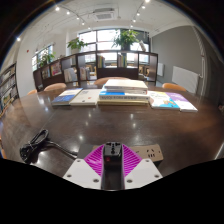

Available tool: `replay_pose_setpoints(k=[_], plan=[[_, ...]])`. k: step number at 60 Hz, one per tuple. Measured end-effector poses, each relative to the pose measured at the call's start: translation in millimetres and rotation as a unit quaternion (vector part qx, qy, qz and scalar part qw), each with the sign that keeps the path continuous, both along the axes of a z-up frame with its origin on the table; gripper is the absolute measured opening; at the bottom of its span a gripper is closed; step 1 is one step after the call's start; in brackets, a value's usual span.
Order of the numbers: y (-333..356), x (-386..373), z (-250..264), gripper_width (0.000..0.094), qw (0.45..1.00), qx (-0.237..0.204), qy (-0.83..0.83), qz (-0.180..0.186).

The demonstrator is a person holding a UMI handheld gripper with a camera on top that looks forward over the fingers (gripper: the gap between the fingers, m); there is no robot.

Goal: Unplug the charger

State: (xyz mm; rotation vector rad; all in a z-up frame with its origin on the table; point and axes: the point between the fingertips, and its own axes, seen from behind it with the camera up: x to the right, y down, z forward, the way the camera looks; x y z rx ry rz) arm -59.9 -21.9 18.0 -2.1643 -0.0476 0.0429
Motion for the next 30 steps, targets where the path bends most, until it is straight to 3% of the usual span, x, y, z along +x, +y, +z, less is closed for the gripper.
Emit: replay_pose_setpoints(k=[8,13,15,20,22,26,30], plan=[[-1.0,0.2,0.7,0.0134,1.0,-0.018,0.003,-0.012],[-4.9,2.3,9.4,0.0109,0.998,-0.063,0.007,-0.014],[10.3,3.2,52.9,0.0106,1.0,-0.014,0.004,-0.008],[40.7,27.9,218.1,0.0108,0.989,0.139,0.035,-0.025],[43.4,50.8,268.2,0.0107,0.983,0.177,0.018,-0.038],[40.1,95.3,325.3,0.0107,0.977,0.207,-0.026,-0.047],[34.9,133.7,325.0,0.0107,0.975,0.211,-0.048,-0.054]])
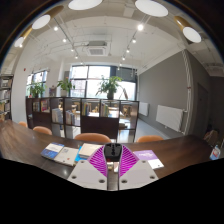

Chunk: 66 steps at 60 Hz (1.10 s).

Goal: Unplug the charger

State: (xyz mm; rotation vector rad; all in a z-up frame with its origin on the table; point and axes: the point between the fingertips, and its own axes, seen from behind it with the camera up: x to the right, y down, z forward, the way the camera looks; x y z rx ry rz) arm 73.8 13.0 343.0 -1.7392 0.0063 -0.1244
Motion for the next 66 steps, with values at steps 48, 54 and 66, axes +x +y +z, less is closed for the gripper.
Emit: replay_pose_setpoints(k=[48,54,66], plan=[[-54.9,141.5,-333.9,0.0546,0.965,-0.261,0.039,-0.007],[-56.6,132.5,-281.1,0.0649,0.973,-0.227,0.03,-0.003],[-92.5,105.2,-132.8,0.0819,0.992,-0.129,0.012,-0.01]])
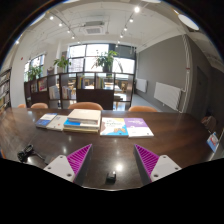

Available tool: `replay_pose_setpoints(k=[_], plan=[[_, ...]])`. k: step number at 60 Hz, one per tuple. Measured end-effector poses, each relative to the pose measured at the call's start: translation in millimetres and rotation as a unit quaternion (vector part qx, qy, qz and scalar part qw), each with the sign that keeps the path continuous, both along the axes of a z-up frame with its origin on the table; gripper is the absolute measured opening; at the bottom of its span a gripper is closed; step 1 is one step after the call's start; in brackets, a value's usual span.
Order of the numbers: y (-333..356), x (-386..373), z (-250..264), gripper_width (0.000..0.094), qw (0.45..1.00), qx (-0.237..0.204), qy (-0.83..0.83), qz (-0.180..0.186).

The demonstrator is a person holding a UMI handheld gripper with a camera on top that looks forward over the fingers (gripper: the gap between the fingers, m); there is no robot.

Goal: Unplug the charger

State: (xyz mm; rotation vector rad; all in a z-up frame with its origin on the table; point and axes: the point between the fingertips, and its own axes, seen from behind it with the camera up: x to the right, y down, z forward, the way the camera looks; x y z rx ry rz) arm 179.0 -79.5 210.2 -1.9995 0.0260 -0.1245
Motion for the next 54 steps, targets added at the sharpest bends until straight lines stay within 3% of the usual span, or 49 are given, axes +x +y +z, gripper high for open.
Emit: replay_pose_setpoints(k=[7,15,32,54], plan=[[-39.3,-29.7,57.8,0.0816,0.999,0.047,0.003,0.007],[-97.7,-62.1,83.5,0.0818,0.998,0.057,0.012,0.017],[-181.1,-114.4,50.9,0.0816,0.999,0.021,-0.001,0.039],[-228.5,-143.8,12.6,0.0814,0.999,-0.02,0.012,0.043]])
